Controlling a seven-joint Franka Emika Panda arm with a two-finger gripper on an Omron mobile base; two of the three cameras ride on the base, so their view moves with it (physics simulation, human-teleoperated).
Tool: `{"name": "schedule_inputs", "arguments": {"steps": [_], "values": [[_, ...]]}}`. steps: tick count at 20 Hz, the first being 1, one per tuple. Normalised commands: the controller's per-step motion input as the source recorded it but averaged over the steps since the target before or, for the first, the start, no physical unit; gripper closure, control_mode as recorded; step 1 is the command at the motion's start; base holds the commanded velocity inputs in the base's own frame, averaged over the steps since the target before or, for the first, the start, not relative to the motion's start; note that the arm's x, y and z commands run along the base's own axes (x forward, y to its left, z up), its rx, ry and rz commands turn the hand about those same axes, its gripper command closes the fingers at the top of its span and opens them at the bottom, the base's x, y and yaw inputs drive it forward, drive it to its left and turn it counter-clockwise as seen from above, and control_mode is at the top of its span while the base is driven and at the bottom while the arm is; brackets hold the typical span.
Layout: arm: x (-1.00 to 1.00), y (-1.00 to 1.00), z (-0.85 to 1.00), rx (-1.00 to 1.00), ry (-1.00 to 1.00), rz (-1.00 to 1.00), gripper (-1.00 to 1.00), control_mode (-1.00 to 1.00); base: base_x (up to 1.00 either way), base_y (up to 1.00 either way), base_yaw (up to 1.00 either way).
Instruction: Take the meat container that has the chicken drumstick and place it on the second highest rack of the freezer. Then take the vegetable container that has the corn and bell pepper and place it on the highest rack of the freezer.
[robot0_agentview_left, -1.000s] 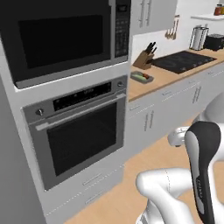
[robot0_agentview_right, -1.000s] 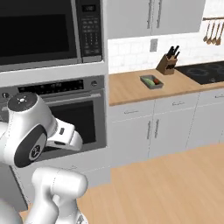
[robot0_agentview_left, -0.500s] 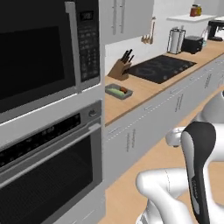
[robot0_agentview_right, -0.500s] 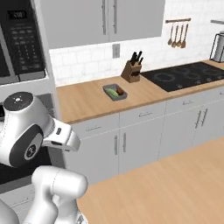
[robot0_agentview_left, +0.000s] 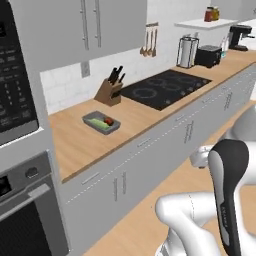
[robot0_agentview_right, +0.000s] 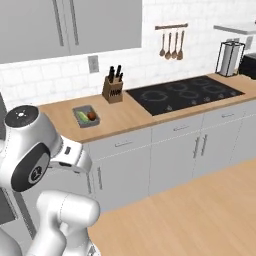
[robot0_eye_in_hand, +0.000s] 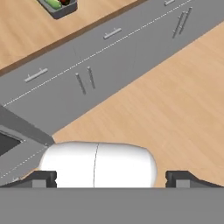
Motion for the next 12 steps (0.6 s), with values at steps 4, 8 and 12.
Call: {"name": "schedule_inputs", "arguments": {"steps": [4, 8, 12], "values": [[0.0, 0.0, 0.0, 0.0, 0.0, 0.0, -1.0, 1.0, 1.0, -0.68, 0.19], [0.0, 0.0, 0.0, 0.0, 0.0, 0.0, -1.0, 1.0, 0.78, -0.45, 0.36], [0.0, 0.0, 0.0, 0.0, 0.0, 0.0, -1.0, 1.0, 0.1, -0.07, 0.86]]}}
